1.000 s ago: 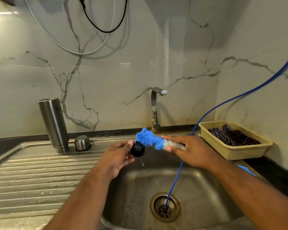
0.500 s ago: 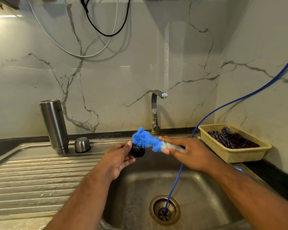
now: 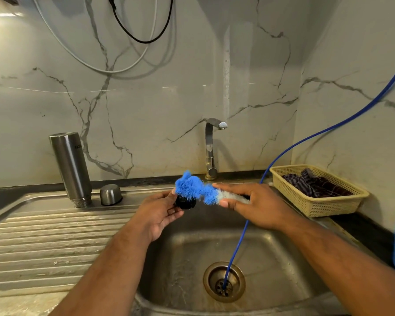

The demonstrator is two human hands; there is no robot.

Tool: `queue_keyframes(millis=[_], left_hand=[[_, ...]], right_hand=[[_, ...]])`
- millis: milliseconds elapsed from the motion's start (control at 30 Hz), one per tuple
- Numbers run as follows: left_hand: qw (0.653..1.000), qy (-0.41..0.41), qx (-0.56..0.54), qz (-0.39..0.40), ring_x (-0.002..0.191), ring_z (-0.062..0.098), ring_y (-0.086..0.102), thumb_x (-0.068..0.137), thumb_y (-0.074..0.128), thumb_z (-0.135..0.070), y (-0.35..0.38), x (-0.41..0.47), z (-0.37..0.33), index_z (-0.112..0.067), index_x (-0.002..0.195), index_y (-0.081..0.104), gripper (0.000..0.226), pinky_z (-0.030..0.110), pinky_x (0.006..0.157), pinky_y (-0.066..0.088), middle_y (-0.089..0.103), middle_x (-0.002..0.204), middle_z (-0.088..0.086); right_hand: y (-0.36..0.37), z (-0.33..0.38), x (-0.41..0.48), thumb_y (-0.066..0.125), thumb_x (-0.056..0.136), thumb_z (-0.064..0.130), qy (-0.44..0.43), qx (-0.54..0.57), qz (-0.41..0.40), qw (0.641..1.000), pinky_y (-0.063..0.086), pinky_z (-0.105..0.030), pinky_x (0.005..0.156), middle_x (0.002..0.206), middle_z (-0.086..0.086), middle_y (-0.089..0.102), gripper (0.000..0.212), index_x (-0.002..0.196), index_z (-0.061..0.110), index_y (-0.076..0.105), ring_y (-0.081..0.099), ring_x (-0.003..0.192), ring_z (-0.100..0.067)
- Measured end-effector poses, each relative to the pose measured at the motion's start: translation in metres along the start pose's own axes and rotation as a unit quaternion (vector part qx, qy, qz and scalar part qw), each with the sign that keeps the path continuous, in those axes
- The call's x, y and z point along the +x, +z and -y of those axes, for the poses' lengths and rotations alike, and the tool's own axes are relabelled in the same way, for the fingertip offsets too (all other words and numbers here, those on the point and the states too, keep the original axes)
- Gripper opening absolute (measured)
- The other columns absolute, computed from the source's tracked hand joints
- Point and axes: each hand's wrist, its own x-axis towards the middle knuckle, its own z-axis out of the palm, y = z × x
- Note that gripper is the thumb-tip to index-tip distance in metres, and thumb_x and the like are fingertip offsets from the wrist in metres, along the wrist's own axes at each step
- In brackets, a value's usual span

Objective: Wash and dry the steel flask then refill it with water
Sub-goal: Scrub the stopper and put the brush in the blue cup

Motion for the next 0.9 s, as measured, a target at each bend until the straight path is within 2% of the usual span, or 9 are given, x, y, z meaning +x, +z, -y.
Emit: queue_keyframes(millis=[100, 233, 300, 400, 500, 567, 667, 767, 900], left_hand=[[1.0, -0.005, -0.009, 0.011, 0.11, 0.034, 0.067, 0.096, 0.065, -0.012, 0.002, -0.002, -0.001, -0.001, 0.115, 0.064, 0.023, 0.038, 0.082, 0.058, 0.071, 0.112, 0.023], [0.998, -0.01, -0.059, 0.022, 0.106, 0.03, 0.067, 0.098, 0.061, -0.011, 0.006, -0.004, -0.005, 0.001, 0.109, 0.065, 0.016, 0.037, 0.081, 0.057, 0.072, 0.11, 0.022], [0.998, -0.007, -0.055, 0.025, 0.104, 0.027, 0.067, 0.098, 0.061, -0.01, 0.006, -0.004, -0.005, 0.001, 0.109, 0.065, 0.016, 0.035, 0.079, 0.056, 0.072, 0.112, 0.02], [0.997, -0.018, -0.078, 0.02, 0.105, 0.027, 0.066, 0.097, 0.063, -0.011, 0.008, -0.004, -0.005, 0.001, 0.114, 0.063, 0.021, 0.033, 0.074, 0.055, 0.069, 0.117, 0.022], [0.989, -0.03, -0.143, 0.018, 0.109, 0.028, 0.066, 0.1, 0.058, -0.007, 0.01, -0.005, -0.009, 0.001, 0.119, 0.061, 0.022, 0.034, 0.075, 0.057, 0.067, 0.12, 0.022], [0.984, -0.038, -0.173, 0.023, 0.111, 0.029, 0.067, 0.101, 0.055, -0.003, 0.012, -0.008, -0.011, 0.001, 0.119, 0.062, 0.02, 0.037, 0.074, 0.063, 0.067, 0.121, 0.022], [0.981, -0.04, -0.189, 0.019, 0.111, 0.031, 0.067, 0.095, 0.064, -0.008, 0.015, -0.012, -0.012, 0.005, 0.114, 0.062, 0.024, 0.035, 0.072, 0.064, 0.066, 0.121, 0.025], [0.971, -0.036, -0.235, -0.007, 0.103, 0.031, 0.069, 0.087, 0.07, -0.014, 0.011, -0.012, -0.015, 0.005, 0.115, 0.06, 0.036, 0.034, 0.069, 0.064, 0.066, 0.118, 0.028], [0.992, -0.045, -0.121, -0.009, 0.078, 0.02, 0.07, 0.093, 0.067, -0.025, 0.018, -0.017, -0.006, 0.0, 0.113, 0.064, 0.033, 0.027, 0.057, 0.06, 0.076, 0.098, 0.02]], right_hand=[[0.002, -0.003, 0.003, 0.065, 0.094, 0.051, 0.032, -0.015, -0.032, 0.999, 0.054, -0.033, 0.091, 0.118, 0.018, 0.071, 0.044, 0.137, 0.049, 0.058, 0.062, 0.1, 0.001], [0.001, -0.001, 0.001, 0.066, 0.095, 0.047, 0.007, 0.037, -0.015, 0.999, 0.047, -0.012, 0.075, 0.097, 0.031, 0.067, 0.04, 0.131, 0.058, 0.055, 0.063, 0.091, 0.008], [0.003, -0.002, 0.003, 0.066, 0.094, 0.048, 0.006, 0.044, -0.018, 0.999, 0.047, -0.015, 0.079, 0.1, 0.031, 0.065, 0.039, 0.129, 0.061, 0.055, 0.061, 0.094, 0.008], [0.005, -0.007, 0.006, 0.064, 0.095, 0.049, 0.023, 0.031, -0.042, 0.998, 0.043, -0.014, 0.074, 0.093, 0.031, 0.063, 0.043, 0.138, 0.051, 0.056, 0.057, 0.083, 0.011], [0.002, -0.002, 0.002, 0.068, 0.093, 0.049, -0.018, 0.07, -0.029, 0.997, 0.048, -0.011, 0.087, 0.117, 0.04, 0.059, 0.045, 0.133, 0.062, 0.053, 0.056, 0.104, 0.019], [0.003, 0.004, 0.0, 0.07, 0.09, 0.051, -0.039, 0.057, -0.031, 0.997, 0.049, -0.015, 0.092, 0.12, 0.045, 0.052, 0.048, 0.129, 0.07, 0.05, 0.054, 0.112, 0.017], [0.008, 0.003, 0.003, 0.075, 0.087, 0.049, -0.038, 0.068, -0.079, 0.994, 0.047, -0.015, 0.093, 0.124, 0.037, 0.058, 0.052, 0.128, 0.071, 0.051, 0.055, 0.114, 0.014], [0.005, -0.007, 0.003, 0.08, 0.084, 0.041, -0.039, 0.073, -0.089, 0.993, 0.046, -0.013, 0.08, 0.116, 0.022, 0.068, 0.054, 0.124, 0.069, 0.056, 0.061, 0.099, 0.007], [0.006, -0.004, 0.003, 0.08, 0.084, 0.04, -0.05, 0.078, -0.093, 0.991, 0.049, -0.017, 0.076, 0.106, 0.015, 0.067, 0.054, 0.126, 0.066, 0.058, 0.062, 0.092, -0.002]])
